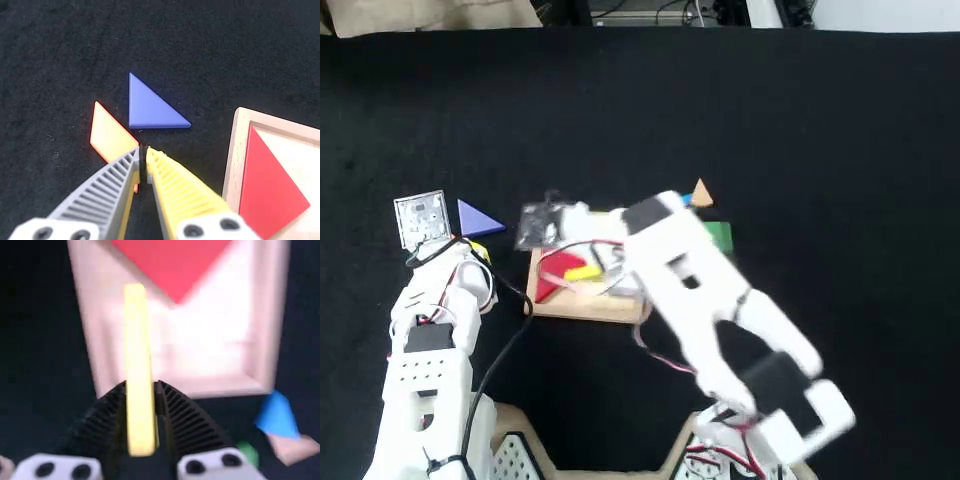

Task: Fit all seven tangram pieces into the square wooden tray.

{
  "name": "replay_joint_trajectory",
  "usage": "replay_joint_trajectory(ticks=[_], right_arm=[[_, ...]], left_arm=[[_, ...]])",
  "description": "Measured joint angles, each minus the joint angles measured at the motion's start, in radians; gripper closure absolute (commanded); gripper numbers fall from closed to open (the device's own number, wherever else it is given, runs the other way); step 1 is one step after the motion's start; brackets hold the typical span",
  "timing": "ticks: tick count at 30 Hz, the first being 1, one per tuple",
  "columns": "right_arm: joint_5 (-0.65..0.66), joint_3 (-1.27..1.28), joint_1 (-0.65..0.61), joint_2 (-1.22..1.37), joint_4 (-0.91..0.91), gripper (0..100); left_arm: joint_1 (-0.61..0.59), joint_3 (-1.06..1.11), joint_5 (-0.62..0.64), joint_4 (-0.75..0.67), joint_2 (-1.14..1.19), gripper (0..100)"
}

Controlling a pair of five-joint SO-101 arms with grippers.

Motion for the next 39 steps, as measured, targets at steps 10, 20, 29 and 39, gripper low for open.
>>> replay_joint_trajectory(ticks=[10,20,29,39], right_arm=[[-0.018,-0.295,-0.058,0.313,0.087,98.8],[-0.055,-0.334,-0.060,0.373,0.117,98.8],[-0.055,-0.333,-0.060,0.384,0.164,98.7],[-0.098,-0.354,-0.083,0.434,0.120,98.7]], left_arm=[[-0.035,0.000,0.000,0.000,0.000,96],[-0.037,0.000,0.000,0.000,0.000,96],[-0.037,0.000,0.000,0.000,0.000,96],[-0.037,0.000,0.000,0.000,0.000,96]])
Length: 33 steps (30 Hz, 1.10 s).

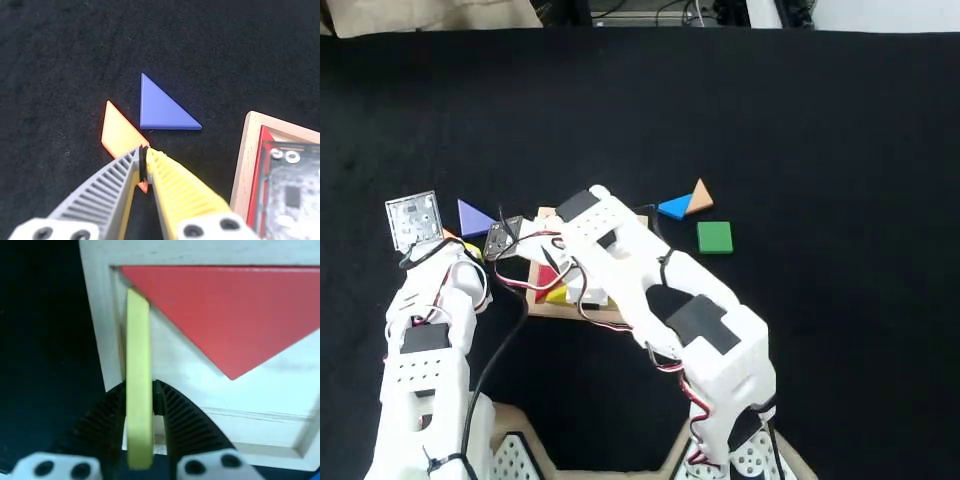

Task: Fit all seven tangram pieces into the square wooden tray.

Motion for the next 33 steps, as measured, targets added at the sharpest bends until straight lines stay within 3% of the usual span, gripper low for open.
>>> replay_joint_trajectory(ticks=[6,12,20,33], right_arm=[[-0.009,-0.008,-0.002,0.002,0.000,95.3],[-0.075,-0.026,-0.021,0.002,0.049,69.3],[-0.069,-0.074,-0.038,0.005,0.098,73.5],[-0.063,-0.141,0.061,-0.031,0.094,73.7]], left_arm=[[0.000,0.000,0.000,0.000,0.000,96],[-0.003,0.000,0.002,0.000,0.000,96],[-0.006,0.000,0.003,0.000,0.000,96],[-0.005,0.000,0.000,0.000,0.000,96]])
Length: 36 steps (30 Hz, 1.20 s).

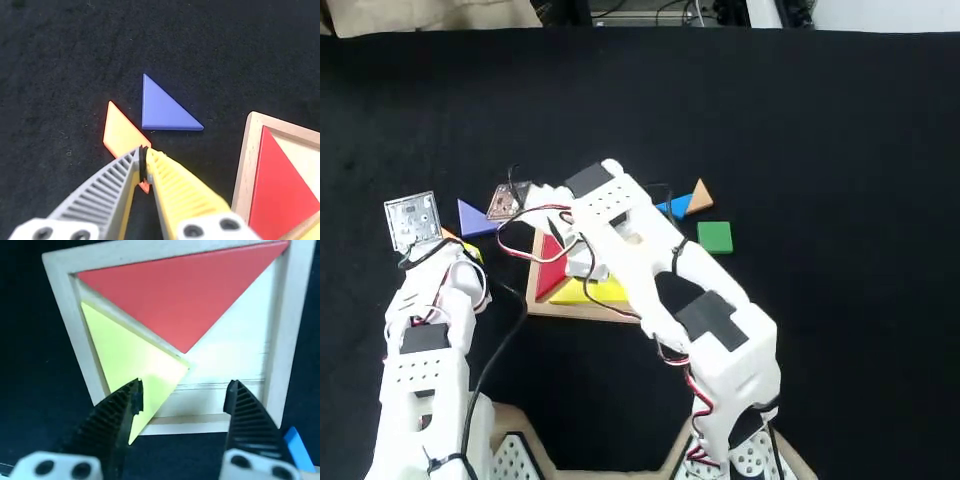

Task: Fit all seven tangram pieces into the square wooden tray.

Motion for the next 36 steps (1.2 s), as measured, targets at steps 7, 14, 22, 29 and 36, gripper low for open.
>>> replay_joint_trajectory(ticks=[7,14,22,29,36], right_arm=[[0.000,0.000,0.075,0.000,-0.038,94.9],[0.008,0.000,0.149,0.000,-0.054,96.8],[0.041,0.018,0.092,0.046,-0.063,98.7],[0.008,0.020,0.043,0.040,-0.063,98.7],[-0.051,0.034,0.106,-0.044,-0.063,98.7]], left_arm=[[0.000,0.000,0.000,0.000,0.000,96],[0.000,0.000,0.000,0.000,0.000,96],[0.000,0.000,0.000,0.000,0.000,96],[0.000,0.000,0.000,0.000,0.000,96],[0.000,0.000,0.000,0.000,0.000,96]])
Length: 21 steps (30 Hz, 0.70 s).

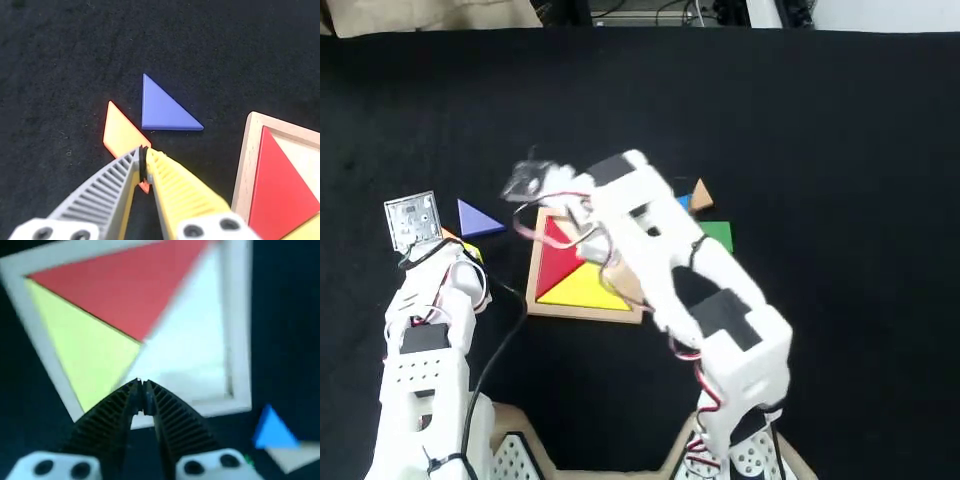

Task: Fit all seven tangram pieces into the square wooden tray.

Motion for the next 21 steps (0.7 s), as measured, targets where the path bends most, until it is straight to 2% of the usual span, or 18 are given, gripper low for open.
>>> replay_joint_trajectory(ticks=[5,9,14,17,21], right_arm=[[-0.261,0.048,0.092,-0.038,0.000,98.7],[-0.468,0.144,0.103,-0.109,-0.015,98.7],[-0.548,0.247,0.101,-0.121,-0.129,97.5],[-0.594,0.249,0.101,-0.121,-0.153,89.0],[-0.723,0.249,0.101,-0.121,-0.153,81.5]], left_arm=[[0.000,0.000,0.000,0.000,0.000,96],[0.000,0.000,0.000,0.000,0.000,96],[0.000,0.000,0.000,0.000,0.000,96],[0.000,0.000,0.000,0.000,0.000,96],[0.000,0.000,0.000,0.000,0.000,96]])
